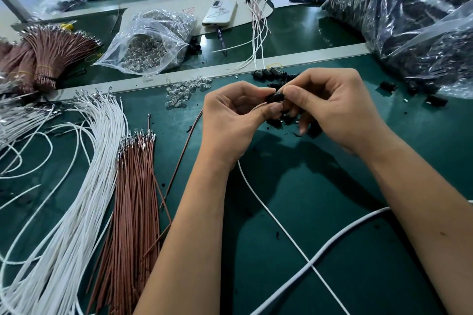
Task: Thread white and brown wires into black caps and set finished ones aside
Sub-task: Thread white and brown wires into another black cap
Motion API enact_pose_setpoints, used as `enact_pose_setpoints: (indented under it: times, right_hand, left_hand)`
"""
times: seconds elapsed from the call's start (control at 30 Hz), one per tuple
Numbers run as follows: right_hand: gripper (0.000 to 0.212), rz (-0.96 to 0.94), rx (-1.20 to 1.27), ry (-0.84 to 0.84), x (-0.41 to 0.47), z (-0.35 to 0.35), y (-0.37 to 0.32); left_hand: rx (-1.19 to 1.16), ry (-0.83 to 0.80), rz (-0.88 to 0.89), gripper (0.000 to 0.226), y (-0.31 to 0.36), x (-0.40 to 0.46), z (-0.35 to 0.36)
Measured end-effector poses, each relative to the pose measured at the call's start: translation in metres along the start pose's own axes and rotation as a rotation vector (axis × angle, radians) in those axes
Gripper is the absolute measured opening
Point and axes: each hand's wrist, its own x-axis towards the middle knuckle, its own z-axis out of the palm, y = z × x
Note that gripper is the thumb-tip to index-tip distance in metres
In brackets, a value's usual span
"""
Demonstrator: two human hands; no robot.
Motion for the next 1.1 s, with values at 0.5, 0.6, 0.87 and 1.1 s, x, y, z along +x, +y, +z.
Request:
enact_pose_setpoints:
  times: [0.5,0.6,0.87,1.1]
  right_hand:
    - [0.009,0.095,0.22,0.092,0.0023,-0.0003,-0.0017]
    - [0.019,0.115,0.258,0.009,0.0005,0.002,-0.0032]
    - [0.005,0.15,0.245,0.033,-0.0007,0.0057,-0.0018]
    - [0.006,0.204,0.275,0.069,-0.0006,0.0066,-0.0027]
  left_hand:
    - [-0.037,-0.045,-0.201,0.005,0.0038,-0.0015,-0.0051]
    - [-0.029,-0.05,-0.185,0.009,0.0055,-0.0014,-0.0033]
    - [-0.023,-0.066,-0.189,0.012,0.0071,-0.0012,0.0008]
    - [0.005,-0.08,-0.192,0.015,0.0075,-0.0017,0.0016]
